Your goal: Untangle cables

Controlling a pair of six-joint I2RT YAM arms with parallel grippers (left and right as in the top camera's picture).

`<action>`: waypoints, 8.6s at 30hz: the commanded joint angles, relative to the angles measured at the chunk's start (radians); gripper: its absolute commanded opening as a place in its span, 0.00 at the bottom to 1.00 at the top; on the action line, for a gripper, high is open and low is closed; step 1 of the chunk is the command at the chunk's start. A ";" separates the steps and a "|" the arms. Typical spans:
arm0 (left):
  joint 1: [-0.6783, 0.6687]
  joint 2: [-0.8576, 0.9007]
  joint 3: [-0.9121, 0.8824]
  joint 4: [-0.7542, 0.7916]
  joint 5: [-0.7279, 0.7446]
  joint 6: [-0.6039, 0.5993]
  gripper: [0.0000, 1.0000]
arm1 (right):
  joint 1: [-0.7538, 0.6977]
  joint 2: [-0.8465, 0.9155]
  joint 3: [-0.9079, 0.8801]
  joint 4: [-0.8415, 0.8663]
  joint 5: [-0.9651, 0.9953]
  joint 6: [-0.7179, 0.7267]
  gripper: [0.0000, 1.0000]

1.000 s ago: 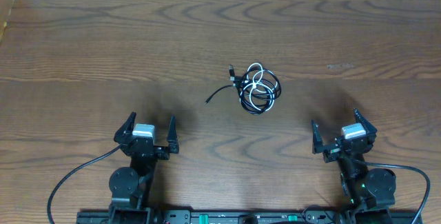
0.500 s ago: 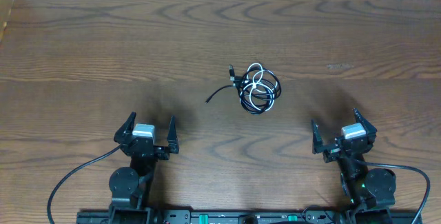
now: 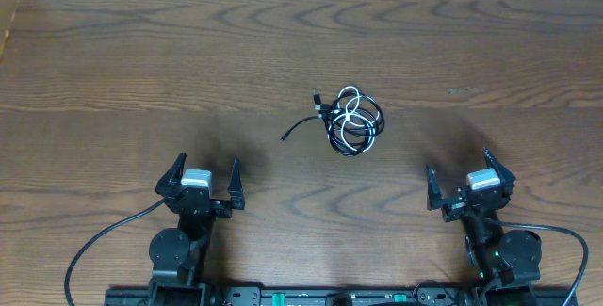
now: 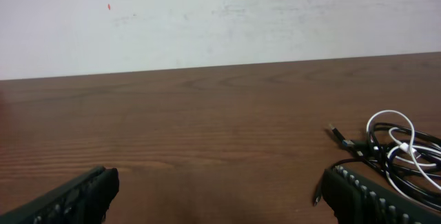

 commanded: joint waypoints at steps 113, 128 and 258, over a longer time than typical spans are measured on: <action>-0.138 1.300 1.108 -0.554 0.158 -0.365 0.96 | 0.002 1.112 0.945 -0.780 -0.019 0.200 0.99; -0.394 1.716 1.108 -0.291 0.157 -0.365 0.92 | 0.002 1.112 0.945 -0.777 -0.019 0.199 0.99; -0.565 1.775 1.054 -0.312 0.144 -0.481 0.57 | 0.003 1.550 0.943 -0.584 -0.434 0.382 0.02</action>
